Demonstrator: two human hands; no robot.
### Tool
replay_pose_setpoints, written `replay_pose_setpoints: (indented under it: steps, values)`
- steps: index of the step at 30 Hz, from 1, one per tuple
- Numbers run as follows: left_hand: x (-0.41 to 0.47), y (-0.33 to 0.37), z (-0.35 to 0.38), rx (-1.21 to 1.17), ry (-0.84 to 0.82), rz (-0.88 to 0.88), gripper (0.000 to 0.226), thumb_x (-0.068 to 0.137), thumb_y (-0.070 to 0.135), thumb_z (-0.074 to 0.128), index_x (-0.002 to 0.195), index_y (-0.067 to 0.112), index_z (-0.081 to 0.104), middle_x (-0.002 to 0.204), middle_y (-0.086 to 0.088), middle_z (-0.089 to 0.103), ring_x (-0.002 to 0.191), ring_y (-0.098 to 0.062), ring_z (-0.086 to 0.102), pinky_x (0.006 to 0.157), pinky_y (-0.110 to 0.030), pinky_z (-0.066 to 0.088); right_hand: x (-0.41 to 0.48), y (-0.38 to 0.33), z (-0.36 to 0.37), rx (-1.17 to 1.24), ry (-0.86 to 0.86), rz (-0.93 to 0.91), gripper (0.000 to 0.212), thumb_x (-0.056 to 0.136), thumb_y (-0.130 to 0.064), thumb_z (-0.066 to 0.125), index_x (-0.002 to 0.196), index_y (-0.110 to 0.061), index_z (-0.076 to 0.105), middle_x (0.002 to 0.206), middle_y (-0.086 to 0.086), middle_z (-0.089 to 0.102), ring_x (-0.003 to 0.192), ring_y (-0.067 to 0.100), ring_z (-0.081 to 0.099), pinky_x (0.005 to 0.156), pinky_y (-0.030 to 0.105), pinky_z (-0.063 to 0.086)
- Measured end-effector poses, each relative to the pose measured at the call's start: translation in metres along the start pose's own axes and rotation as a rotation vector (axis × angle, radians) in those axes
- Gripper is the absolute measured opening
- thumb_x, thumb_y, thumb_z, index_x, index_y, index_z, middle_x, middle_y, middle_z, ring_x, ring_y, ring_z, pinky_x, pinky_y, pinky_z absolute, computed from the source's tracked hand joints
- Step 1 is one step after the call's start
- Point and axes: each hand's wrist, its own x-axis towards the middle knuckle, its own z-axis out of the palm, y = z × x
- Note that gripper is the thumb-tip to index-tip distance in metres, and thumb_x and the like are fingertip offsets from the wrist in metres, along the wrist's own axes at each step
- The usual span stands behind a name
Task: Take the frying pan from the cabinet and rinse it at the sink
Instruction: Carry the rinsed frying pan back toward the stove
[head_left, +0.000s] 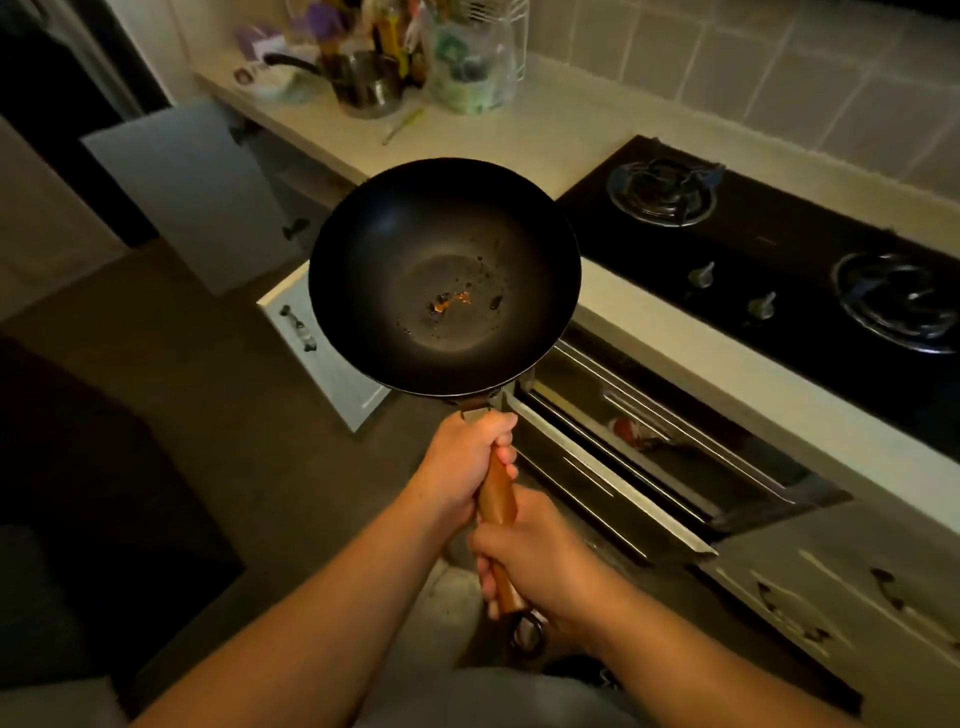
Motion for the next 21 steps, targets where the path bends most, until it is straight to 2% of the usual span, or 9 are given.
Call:
replay_pose_setpoints:
  steps: [9,17,19,21]
  values:
    - [0.088,0.076,-0.021,-0.138,0.179,0.074,0.04,0.09,0.016,0.059,0.05,0.021,0.054,0.048,0.003,0.044,0.043,-0.009,0.043,0.045,-0.023,0.044,0.102,-0.08,-0.031,-0.036,-0.148,-0.047,0.012,0.075,0.002,0.048,0.071,-0.005,0.057,0.046,0.003,0.055,0.037,0.015,0.055,0.041,0.025,0.049]
    - [0.138,0.135,-0.061,-0.161,0.212,0.094,0.038,0.091,0.009,0.056,0.054,0.019,0.051,0.051,0.002,0.042,0.043,-0.008,0.043,0.042,-0.022,0.042,0.171,-0.137,-0.02,-0.034,-0.172,-0.015,0.015,0.077,0.008,0.046,0.071,-0.002,0.055,0.043,0.004,0.053,0.034,0.015,0.052,0.038,0.023,0.047]
    - [0.153,0.147,-0.076,-0.16,0.213,0.096,0.037,0.091,0.008,0.056,0.055,0.018,0.051,0.05,0.002,0.042,0.043,-0.008,0.043,0.042,-0.022,0.042,0.193,-0.149,-0.013,-0.048,-0.129,0.002,0.013,0.074,0.007,0.046,0.073,-0.001,0.055,0.044,0.006,0.052,0.035,0.017,0.052,0.042,0.024,0.046]
    - [0.171,0.161,-0.092,-0.145,0.204,0.09,0.038,0.091,0.008,0.056,0.055,0.017,0.051,0.049,0.002,0.043,0.042,-0.008,0.044,0.042,-0.022,0.043,0.218,-0.159,-0.005,-0.086,-0.082,-0.024,0.011,0.071,0.002,0.05,0.076,-0.004,0.057,0.056,0.013,0.052,0.049,0.024,0.053,0.053,0.032,0.047]
